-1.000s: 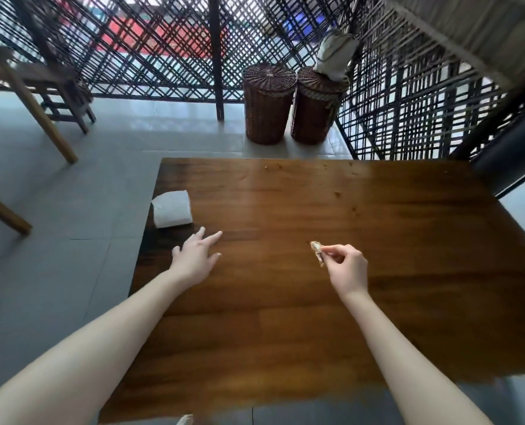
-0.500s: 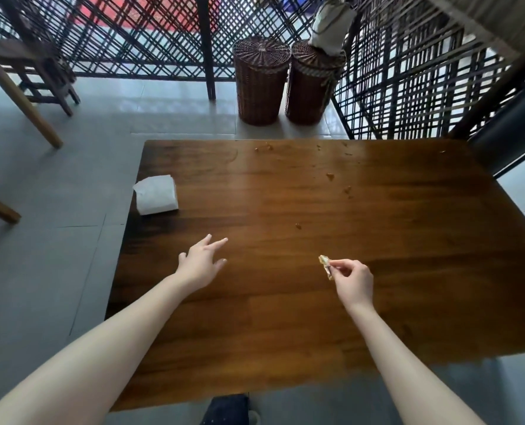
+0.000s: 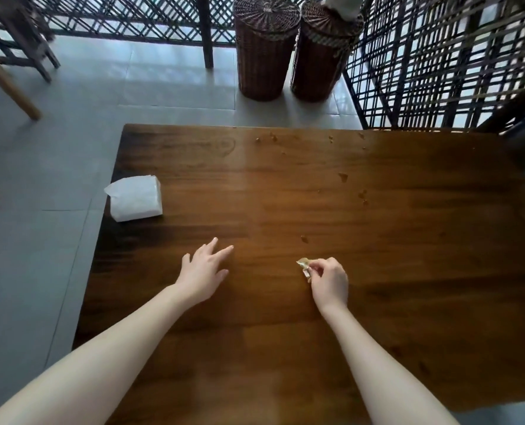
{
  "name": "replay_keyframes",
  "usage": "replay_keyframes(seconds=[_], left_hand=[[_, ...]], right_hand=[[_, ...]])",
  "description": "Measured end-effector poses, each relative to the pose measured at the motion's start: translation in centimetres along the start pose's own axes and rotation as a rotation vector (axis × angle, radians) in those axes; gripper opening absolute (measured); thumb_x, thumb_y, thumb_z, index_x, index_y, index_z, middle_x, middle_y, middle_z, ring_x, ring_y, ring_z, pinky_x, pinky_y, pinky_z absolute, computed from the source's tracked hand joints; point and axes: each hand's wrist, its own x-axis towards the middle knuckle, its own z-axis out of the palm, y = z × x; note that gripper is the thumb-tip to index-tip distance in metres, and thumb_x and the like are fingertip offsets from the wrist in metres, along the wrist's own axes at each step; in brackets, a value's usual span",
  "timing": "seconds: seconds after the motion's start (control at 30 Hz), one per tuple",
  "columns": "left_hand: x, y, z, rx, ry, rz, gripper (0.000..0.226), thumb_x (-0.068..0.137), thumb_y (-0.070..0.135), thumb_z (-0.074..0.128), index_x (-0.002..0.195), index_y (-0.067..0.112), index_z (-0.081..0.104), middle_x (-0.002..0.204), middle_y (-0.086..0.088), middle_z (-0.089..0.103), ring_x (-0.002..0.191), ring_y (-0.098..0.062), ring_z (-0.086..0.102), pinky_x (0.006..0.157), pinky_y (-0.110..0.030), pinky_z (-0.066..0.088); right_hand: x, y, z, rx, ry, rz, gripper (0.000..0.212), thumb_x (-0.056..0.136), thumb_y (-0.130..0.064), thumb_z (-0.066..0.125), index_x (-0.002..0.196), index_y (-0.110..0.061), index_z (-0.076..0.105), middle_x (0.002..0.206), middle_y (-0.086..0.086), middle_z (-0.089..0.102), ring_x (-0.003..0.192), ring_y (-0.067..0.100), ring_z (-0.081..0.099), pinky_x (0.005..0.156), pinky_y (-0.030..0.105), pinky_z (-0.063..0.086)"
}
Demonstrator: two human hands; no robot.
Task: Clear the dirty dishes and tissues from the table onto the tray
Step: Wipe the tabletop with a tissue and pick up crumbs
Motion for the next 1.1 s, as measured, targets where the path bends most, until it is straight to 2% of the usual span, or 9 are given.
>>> replay_keyframes(seconds=[0.23, 0.47, 0.67, 0.77, 0.87, 0.97, 1.0, 1.1], left_hand=[[4.0, 1.3, -0.8, -0.003, 0.018, 0.017, 0.059, 0.096, 0.039, 0.048, 0.149, 0.040, 0.020, 0.160, -0.004, 0.009, 0.147, -0.026, 0.011, 0.114, -0.053, 0.015], [7.8, 3.6, -2.4, -0.046, 0.061, -0.026, 0.064, 0.094, 0.047, 0.049, 0.149, 0.041, 0.018, 0.161, -0.002, 0.006, 0.147, -0.024, 0.008, 0.115, -0.053, 0.011], [11.1, 6.0, -3.4, 0.003, 0.056, -0.044, 0.069, 0.093, 0.045, 0.053, 0.150, 0.039, 0.016, 0.161, -0.003, 0.001, 0.148, -0.024, 0.004, 0.115, -0.053, 0.008], [13.0, 7.0, -4.0, 0.043, 0.048, -0.059, 0.070, 0.093, 0.049, 0.051, 0.150, 0.039, 0.013, 0.161, -0.003, -0.001, 0.148, -0.025, 0.003, 0.115, -0.054, 0.009], [14.4, 7.4, -4.5, 0.041, 0.060, -0.090, 0.068, 0.092, 0.054, 0.047, 0.150, 0.040, 0.013, 0.161, -0.004, 0.000, 0.148, -0.026, 0.003, 0.115, -0.054, 0.009], [15.6, 7.3, -5.1, 0.044, 0.065, -0.109, 0.067, 0.093, 0.054, 0.046, 0.150, 0.040, 0.014, 0.161, -0.005, 0.000, 0.147, -0.026, 0.004, 0.115, -0.054, 0.010], [15.9, 7.3, -5.3, 0.049, 0.059, -0.117, 0.066, 0.093, 0.053, 0.046, 0.150, 0.040, 0.013, 0.161, -0.005, 0.000, 0.147, -0.027, 0.004, 0.115, -0.055, 0.010], [16.9, 7.4, -5.5, 0.060, 0.049, -0.123, 0.066, 0.093, 0.051, 0.047, 0.149, 0.042, 0.013, 0.161, -0.006, 0.000, 0.147, -0.029, 0.005, 0.114, -0.055, 0.011]], right_hand=[[5.3, -1.1, 1.0, -0.063, -0.015, -0.176, 0.014, 0.088, -0.015, 0.064, 0.099, -0.013, 0.072, 0.097, 0.003, 0.065, 0.091, 0.019, 0.057, 0.078, 0.034, 0.046], [16.5, -0.1, -1.1, 0.004, 0.068, -0.061, 0.017, 0.088, -0.017, 0.066, 0.103, -0.013, 0.073, 0.102, 0.006, 0.066, 0.093, 0.020, 0.060, 0.077, 0.038, 0.055], [22.3, -0.5, -1.9, -0.030, 0.028, -0.093, 0.017, 0.089, -0.017, 0.065, 0.103, -0.011, 0.072, 0.104, 0.008, 0.065, 0.096, 0.023, 0.059, 0.081, 0.038, 0.054], [20.6, -1.1, -1.2, -0.033, -0.052, -0.236, 0.014, 0.089, -0.013, 0.064, 0.101, -0.011, 0.072, 0.096, 0.005, 0.064, 0.090, 0.019, 0.058, 0.079, 0.036, 0.054], [17.8, -0.2, -1.2, -0.105, -0.119, -0.504, 0.012, 0.085, -0.008, 0.067, 0.096, -0.009, 0.073, 0.086, 0.005, 0.064, 0.078, 0.019, 0.058, 0.069, 0.036, 0.052], [19.6, 0.5, -2.1, -0.171, -0.125, -0.664, 0.011, 0.083, -0.008, 0.070, 0.092, -0.011, 0.074, 0.081, 0.004, 0.064, 0.073, 0.019, 0.057, 0.064, 0.034, 0.048], [20.9, 0.3, -2.2, -0.182, -0.112, -0.651, 0.011, 0.084, -0.008, 0.069, 0.092, -0.011, 0.074, 0.083, 0.004, 0.065, 0.075, 0.020, 0.058, 0.066, 0.034, 0.047], [25.9, -0.9, -2.0, -0.105, -0.030, -0.446, 0.014, 0.088, -0.009, 0.063, 0.096, -0.010, 0.074, 0.089, 0.005, 0.064, 0.084, 0.020, 0.057, 0.076, 0.040, 0.049]])
